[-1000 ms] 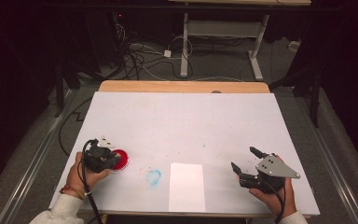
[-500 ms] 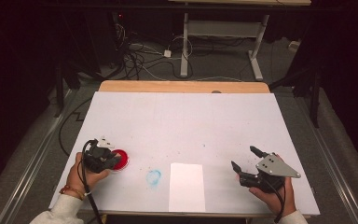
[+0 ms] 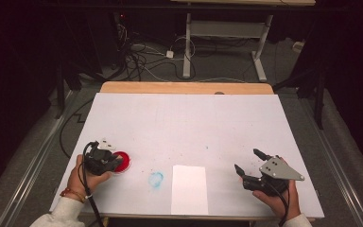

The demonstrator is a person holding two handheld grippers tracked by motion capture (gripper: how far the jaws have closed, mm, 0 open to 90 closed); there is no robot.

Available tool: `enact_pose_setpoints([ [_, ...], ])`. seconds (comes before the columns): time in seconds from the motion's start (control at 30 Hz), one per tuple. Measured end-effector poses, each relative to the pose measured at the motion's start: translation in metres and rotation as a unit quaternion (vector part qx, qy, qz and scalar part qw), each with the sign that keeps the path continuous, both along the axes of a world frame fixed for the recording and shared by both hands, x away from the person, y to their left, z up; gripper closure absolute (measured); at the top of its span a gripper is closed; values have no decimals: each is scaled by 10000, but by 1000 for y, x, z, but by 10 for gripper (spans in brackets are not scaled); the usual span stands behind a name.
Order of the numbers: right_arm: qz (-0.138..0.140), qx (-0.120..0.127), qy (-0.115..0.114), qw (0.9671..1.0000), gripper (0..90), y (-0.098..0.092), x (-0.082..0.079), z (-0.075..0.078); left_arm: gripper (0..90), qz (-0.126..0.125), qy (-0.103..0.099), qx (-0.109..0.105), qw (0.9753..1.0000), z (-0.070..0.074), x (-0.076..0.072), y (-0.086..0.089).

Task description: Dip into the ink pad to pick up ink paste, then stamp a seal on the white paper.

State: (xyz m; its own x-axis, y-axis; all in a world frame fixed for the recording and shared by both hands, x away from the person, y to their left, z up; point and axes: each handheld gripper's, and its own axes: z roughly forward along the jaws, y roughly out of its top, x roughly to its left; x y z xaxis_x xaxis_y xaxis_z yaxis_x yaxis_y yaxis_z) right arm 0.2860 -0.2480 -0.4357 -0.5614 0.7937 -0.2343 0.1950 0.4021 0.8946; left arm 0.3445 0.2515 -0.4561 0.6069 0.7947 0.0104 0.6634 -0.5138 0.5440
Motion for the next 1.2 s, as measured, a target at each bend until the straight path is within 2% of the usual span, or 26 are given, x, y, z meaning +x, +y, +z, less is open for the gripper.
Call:
enact_pose_setpoints([
  [0.37,38,-4,4,10000,213,0,1,0,737,31,-72,22,10000,4,-1,1],
  [0.4,36,-13,1,10000,213,0,1,-1,737,71,-135,12,9999,6,-1,2],
  [0.5,23,3,-10,10000,213,-1,0,0,736,79,-289,-244,9993,19,-4,6],
  [0.73,-15,-20,-20,10000,213,-3,-2,0,736,-100,-590,-403,9974,44,-16,5],
  [0.83,-10,-5,-52,10000,213,-3,-4,1,737,-164,-649,-346,9972,48,-20,1],
  [1.0,0,-34,-26,10000,213,-2,-4,0,736,-204,-739,-375,9964,55,-24,-2],
  [1.2,13,-18,-32,10000,213,-3,-4,0,737,-234,-743,-279,9966,56,-24,-4],
])
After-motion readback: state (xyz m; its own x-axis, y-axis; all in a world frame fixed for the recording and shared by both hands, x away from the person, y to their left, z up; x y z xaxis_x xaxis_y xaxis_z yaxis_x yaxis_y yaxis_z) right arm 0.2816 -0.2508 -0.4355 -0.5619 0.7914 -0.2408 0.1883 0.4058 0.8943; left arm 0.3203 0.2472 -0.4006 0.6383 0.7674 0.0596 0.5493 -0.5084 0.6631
